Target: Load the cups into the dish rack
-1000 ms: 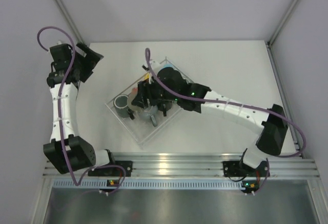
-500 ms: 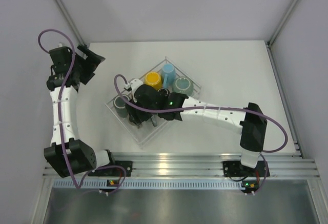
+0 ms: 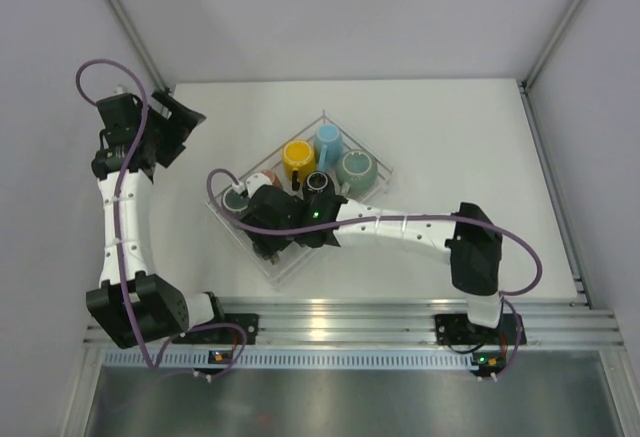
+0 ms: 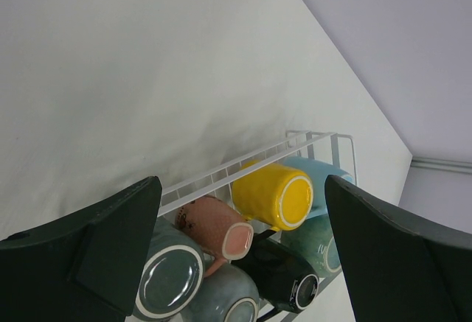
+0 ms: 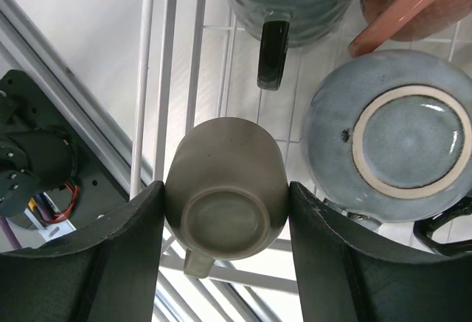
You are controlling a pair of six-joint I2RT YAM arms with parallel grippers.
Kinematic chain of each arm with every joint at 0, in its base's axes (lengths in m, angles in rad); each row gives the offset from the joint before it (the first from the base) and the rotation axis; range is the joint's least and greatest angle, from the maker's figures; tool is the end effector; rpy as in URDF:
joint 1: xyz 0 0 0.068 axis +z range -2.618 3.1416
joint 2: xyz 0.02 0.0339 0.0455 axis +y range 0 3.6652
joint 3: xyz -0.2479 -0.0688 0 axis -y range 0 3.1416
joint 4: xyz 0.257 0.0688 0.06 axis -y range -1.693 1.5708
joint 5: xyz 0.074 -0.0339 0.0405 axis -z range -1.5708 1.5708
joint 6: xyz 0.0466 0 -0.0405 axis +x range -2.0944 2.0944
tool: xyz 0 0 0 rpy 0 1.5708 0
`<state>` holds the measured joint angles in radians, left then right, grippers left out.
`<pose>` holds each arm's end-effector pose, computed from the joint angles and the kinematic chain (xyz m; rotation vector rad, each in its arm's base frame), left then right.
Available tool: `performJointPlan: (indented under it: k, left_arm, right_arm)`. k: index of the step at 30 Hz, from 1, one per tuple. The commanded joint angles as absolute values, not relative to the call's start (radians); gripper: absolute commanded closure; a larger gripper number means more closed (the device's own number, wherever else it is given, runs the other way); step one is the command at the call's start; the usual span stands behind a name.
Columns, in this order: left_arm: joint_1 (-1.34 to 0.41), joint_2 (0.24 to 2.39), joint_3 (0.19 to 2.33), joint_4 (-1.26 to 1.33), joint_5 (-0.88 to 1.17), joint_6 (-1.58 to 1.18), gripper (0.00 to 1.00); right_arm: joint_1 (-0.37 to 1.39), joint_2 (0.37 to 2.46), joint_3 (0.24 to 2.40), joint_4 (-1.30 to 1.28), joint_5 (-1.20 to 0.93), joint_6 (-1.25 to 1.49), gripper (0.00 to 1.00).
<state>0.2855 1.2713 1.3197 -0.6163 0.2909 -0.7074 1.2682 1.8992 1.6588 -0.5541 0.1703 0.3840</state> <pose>0.2923 0.0719 0.3589 -0.8749 1.9786 -0.5564 0.1410 0.4252 0.2597 -0.9637 2.2343 0.5905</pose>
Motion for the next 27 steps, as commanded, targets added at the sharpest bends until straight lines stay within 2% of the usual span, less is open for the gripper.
performJointPlan:
  k: [1, 14, 22, 23, 27]
  left_arm:
    - [0.293, 1.238, 1.316, -0.592, 0.295, -0.695, 0.02]
    - [0.293, 1.235, 1.305, -0.581, 0.302, -0.706, 0.02]
    - [0.293, 1.238, 1.304, -0.571, 0.308, -0.718, 0.02]
    - [0.293, 1.238, 1.302, -0.569, 0.308, -0.719, 0.02]
    - [0.293, 1.244, 1.305, -0.565, 0.311, -0.723, 0.02]
  right_arm:
    - [1.295, 1.911, 1.727, -0.564, 0.215, 0.406, 1.0]
    - [1.304, 1.96, 1.712, -0.583, 0.253, 0.44, 1.0]
    - [1.308, 1.98, 1.71, -0.589, 0.268, 0.445, 0.82]
    - [1.308, 1.98, 1.71, -0.588, 0.268, 0.445, 0.74]
    - [1.31, 1.98, 1.71, -0.595, 0.279, 0.443, 0.61]
